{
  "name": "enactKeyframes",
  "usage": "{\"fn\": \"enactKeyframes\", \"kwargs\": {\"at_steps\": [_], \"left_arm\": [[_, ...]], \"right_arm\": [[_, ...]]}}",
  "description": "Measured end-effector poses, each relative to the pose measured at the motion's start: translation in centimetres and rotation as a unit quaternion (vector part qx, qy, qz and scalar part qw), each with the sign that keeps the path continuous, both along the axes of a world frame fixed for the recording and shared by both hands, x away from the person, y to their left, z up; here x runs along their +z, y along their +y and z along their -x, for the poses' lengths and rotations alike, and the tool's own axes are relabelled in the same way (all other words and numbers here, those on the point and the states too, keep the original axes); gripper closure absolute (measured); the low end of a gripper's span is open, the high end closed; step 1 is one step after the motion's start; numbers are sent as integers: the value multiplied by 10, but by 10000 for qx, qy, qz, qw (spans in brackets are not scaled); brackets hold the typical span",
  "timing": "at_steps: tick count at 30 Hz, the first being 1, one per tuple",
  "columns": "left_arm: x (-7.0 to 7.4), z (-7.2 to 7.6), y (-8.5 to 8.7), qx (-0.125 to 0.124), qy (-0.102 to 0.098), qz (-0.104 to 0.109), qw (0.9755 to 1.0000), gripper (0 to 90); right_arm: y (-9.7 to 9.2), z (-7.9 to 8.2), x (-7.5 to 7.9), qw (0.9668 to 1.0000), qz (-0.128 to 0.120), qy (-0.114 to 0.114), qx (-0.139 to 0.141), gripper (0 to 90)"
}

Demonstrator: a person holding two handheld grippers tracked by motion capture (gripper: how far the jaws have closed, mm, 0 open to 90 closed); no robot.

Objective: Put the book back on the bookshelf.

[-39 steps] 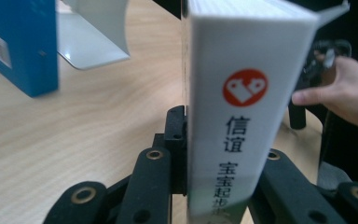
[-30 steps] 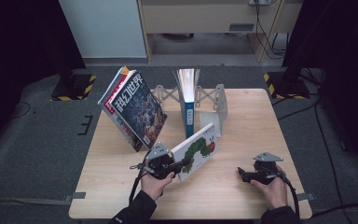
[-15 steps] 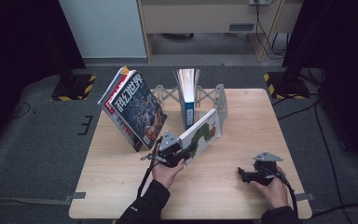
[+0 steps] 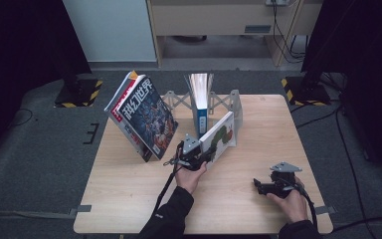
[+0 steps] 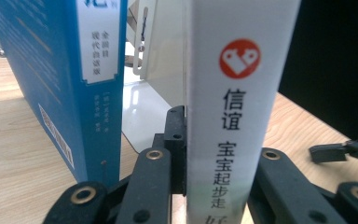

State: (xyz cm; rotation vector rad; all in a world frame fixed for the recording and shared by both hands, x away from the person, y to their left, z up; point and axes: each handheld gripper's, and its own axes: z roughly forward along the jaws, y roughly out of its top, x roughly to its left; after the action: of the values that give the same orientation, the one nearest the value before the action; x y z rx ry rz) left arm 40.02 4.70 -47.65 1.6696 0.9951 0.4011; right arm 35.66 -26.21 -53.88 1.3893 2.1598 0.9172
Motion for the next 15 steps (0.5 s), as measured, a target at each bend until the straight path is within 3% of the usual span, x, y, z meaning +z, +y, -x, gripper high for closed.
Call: {"fn": "enactKeyframes", "kwargs": {"at_steps": [6, 15], "left_arm": [[-11, -6, -13, 179, -62, -286, 9994, 746], [-23, -14, -21, 361, -102, -201, 9991, 745]], "right_arm": [[0, 0, 0, 10000, 0, 1, -1, 64], [0, 0, 0, 10000, 0, 0, -3, 63]]}}
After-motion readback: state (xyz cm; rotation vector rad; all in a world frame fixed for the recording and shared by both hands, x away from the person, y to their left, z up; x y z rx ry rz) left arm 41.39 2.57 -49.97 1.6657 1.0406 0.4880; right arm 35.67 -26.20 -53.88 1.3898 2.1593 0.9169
